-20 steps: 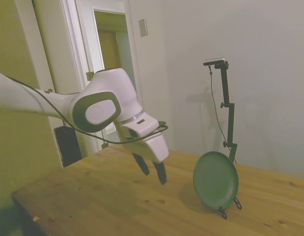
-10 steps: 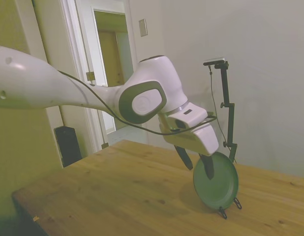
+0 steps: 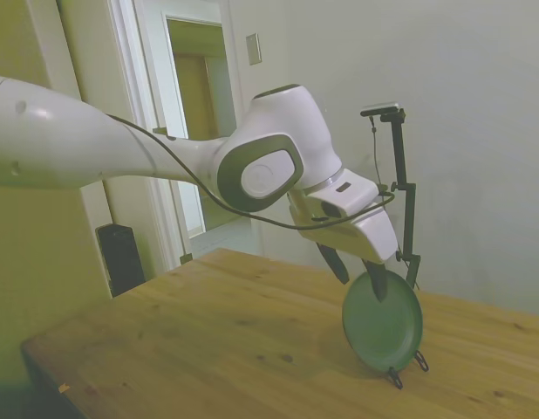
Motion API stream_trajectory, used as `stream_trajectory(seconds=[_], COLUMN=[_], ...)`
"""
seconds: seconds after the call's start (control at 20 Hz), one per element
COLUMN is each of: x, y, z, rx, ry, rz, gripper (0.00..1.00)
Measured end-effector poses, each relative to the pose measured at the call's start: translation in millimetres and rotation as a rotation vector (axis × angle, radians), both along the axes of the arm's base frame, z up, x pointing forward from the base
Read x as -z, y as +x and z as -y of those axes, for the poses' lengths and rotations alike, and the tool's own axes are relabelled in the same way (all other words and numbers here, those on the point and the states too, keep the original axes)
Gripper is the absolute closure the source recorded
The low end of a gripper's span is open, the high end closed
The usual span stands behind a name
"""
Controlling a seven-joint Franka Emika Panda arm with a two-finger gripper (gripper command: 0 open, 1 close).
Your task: Unload the plate
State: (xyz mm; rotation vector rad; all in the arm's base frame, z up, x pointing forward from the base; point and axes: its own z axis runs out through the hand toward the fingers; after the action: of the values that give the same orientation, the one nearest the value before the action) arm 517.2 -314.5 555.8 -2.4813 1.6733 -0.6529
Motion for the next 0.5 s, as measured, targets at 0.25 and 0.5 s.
stream_trajectory(seconds=[0.25, 0.5], x=[0.9, 7.7], y=[22.7, 37.7], z=[5.3, 22.9], rx=[-0.086, -0.155], ry=[0.077, 0.231], rz=[0.088, 0.057], gripper=[0.0, 0.0])
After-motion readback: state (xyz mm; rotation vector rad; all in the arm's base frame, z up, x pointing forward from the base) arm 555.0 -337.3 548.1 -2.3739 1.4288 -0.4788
